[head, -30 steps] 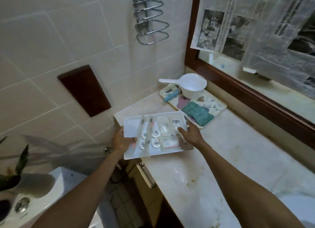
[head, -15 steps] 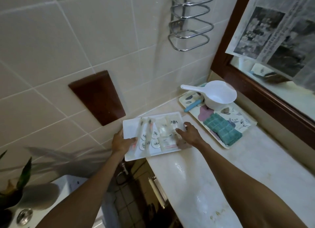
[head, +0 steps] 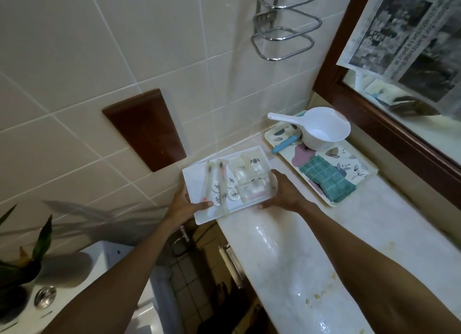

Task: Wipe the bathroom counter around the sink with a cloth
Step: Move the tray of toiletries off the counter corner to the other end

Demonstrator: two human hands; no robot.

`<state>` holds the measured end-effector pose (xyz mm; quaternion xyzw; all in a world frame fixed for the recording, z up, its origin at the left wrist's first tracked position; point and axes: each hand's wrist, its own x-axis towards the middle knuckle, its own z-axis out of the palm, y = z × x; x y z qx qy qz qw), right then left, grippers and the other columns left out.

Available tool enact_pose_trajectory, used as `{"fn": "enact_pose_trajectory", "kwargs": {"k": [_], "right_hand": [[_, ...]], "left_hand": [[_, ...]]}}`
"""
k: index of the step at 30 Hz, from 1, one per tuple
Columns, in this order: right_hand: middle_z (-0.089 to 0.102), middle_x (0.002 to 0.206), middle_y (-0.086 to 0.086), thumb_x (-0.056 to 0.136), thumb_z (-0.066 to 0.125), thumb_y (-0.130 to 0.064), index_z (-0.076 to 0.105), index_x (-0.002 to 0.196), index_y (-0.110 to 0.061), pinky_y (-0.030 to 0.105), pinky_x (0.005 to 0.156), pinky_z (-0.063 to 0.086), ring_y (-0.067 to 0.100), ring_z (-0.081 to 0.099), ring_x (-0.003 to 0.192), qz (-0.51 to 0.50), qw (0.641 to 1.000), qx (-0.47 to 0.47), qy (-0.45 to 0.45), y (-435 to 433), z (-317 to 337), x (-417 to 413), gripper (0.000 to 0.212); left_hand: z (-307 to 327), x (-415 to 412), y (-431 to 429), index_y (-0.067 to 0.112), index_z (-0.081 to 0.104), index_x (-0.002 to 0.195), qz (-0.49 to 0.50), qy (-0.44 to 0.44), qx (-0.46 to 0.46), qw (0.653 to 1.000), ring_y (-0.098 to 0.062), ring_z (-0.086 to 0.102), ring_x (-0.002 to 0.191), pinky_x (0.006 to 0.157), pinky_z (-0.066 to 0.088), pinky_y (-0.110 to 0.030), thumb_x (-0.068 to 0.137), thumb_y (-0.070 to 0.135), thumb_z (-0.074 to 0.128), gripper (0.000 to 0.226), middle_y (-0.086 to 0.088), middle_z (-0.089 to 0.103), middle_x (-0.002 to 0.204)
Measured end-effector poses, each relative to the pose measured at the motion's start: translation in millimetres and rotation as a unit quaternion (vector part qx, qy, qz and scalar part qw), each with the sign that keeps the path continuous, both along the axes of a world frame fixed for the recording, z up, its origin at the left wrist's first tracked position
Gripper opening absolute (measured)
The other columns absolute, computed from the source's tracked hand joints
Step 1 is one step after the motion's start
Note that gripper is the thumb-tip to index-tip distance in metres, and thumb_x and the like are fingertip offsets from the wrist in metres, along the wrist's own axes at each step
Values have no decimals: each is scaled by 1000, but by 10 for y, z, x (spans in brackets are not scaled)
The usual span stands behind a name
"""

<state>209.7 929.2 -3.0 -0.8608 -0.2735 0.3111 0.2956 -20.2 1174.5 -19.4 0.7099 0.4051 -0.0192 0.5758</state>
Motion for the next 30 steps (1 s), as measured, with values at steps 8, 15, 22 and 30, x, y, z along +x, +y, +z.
{"fn": "enact_pose_trajectory", "kwargs": {"k": [8, 15, 22, 30], "right_hand": [[63, 108, -14, 36, 94, -45, 52, 118, -32, 26, 81, 54, 10, 61, 99, -26, 997, 25, -61, -91, -105, -92, 93], [58, 111, 7, 59, 90, -1, 55, 123, 5, 12, 71, 31, 15, 48, 100, -89, 988, 110, -69, 4, 147, -179, 73], [59, 99, -5, 58, 90, -10, 59, 114, -10, 17, 68, 36, 14, 54, 95, -145, 980, 124, -49, 127, 121, -118, 64], [55, 118, 3, 64, 86, -17, 54, 121, -13, 32, 83, 38, 22, 52, 110, -165, 980, 85, -78, 175, 41, -108, 65]], "left_hand": [[-193, -129, -240, 28, 23, 152, -70, 33, 106, 991, -16, 48, 130, 103, 51, -43, 49, 39, 98, 128, 13, 48, 143], [-155, 61, -330, 22, 39, 140, -28, 25, 150, 988, -12, 52, 120, 81, 43, -11, 67, 27, 93, 91, 7, 55, 132], [-120, 114, -470, 19, 38, 142, 29, 20, 142, 989, -25, 51, 129, 101, 52, -41, 60, 27, 97, 102, -2, 50, 142], [-34, 164, -456, 22, 24, 147, -14, 75, 163, 984, -29, 51, 130, 91, 47, -35, 63, 48, 92, 111, -3, 45, 147]]}}
